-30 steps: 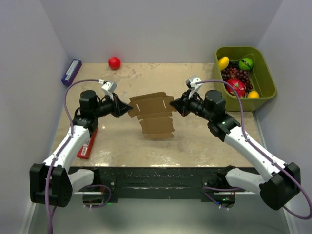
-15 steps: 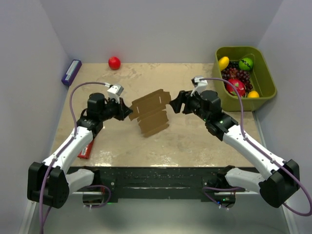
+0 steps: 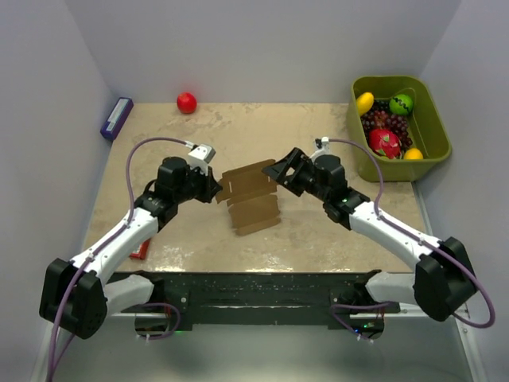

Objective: Fold the paper box

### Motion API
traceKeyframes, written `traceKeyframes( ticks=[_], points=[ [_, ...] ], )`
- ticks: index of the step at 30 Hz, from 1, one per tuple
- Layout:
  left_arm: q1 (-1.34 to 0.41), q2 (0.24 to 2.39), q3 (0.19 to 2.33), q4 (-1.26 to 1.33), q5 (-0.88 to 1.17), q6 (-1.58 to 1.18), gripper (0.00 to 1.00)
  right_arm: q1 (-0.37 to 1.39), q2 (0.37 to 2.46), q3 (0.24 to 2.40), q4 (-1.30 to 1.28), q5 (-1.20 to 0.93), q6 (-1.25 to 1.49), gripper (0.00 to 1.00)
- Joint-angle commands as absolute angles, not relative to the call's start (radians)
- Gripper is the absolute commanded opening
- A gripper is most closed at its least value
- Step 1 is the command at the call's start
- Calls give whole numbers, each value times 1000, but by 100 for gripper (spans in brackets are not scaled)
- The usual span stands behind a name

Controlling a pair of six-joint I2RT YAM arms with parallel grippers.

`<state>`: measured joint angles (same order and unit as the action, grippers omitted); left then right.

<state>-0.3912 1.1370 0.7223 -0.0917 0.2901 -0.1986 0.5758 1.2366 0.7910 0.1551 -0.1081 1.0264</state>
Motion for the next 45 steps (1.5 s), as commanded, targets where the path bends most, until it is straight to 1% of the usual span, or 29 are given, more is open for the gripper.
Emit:
traceKeyframes(
  ticks=[1, 10, 13, 19, 27, 33, 39, 40, 43, 45],
  points=[
    [-420, 1118, 716, -64, 252, -170, 0, 621, 1285, 795, 302, -124, 1227, 80],
    [-466, 1097, 710, -61, 249, -150, 0, 627, 1397, 749, 408, -98, 1420, 80],
    [-482, 1091, 710, -66, 236, -140, 0, 629, 1416, 741, 422, -66, 1466, 78],
    [-505, 1072, 709, -71, 222, -123, 0, 629, 1416, 764, 379, -28, 1483, 78],
    [-525, 1075, 710, -80, 204, -117, 0, 627, 1405, 742, 425, -23, 1517, 76],
    [-541, 1074, 713, -87, 187, -109, 0, 629, 1391, 742, 407, -5, 1511, 74],
    [-543, 1072, 713, -86, 193, -112, 0, 627, 1408, 729, 426, -20, 1505, 58],
    [-542, 1074, 713, -86, 193, -113, 0, 629, 1408, 724, 431, -26, 1505, 53],
    [-543, 1077, 713, -83, 207, -118, 0, 629, 1407, 718, 437, -31, 1505, 44],
    [-542, 1077, 715, -81, 218, -121, 0, 629, 1405, 716, 437, -31, 1499, 40]
  ],
)
